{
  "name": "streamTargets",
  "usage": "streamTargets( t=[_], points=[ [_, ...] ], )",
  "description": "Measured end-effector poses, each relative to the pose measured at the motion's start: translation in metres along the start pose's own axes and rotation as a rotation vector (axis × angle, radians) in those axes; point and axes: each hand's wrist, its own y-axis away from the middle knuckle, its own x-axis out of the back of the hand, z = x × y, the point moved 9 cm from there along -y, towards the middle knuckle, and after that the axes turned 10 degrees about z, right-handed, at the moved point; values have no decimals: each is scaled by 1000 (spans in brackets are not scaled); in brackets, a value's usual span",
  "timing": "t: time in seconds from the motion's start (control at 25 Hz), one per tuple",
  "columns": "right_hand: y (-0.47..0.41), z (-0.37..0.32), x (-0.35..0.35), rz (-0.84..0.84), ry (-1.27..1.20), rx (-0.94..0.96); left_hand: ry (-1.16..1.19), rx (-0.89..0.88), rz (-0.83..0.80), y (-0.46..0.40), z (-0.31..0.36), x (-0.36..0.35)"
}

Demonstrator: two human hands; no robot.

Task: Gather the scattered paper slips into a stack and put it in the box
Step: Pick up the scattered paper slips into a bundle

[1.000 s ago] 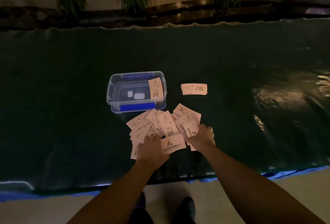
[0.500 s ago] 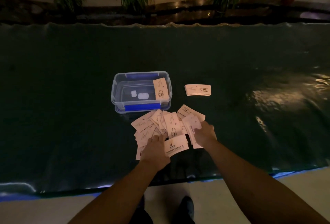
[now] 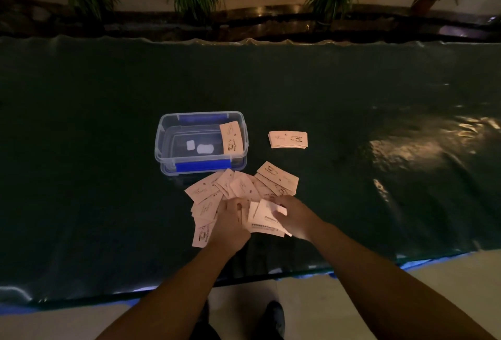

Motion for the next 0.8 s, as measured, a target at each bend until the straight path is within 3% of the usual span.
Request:
streamTargets(
  t=[0.2,0.36,0.48,0.64,0.8],
  points=[
    [8,-7,-22,-77,270,102,181,130,-32,-1,-5,0],
    [5,-5,-22,-66,307,69,232,214,6,-6,-6,2],
    [3,3,-20,-79,153,10,310,308,43,-12,-8,7],
    [-4,2,-14,-53,-142,-92,218,473,51,-23,-18,5],
    [-24,-10,-10,6,-274,-205,348,572,43,-26,-22,-1]
  ],
)
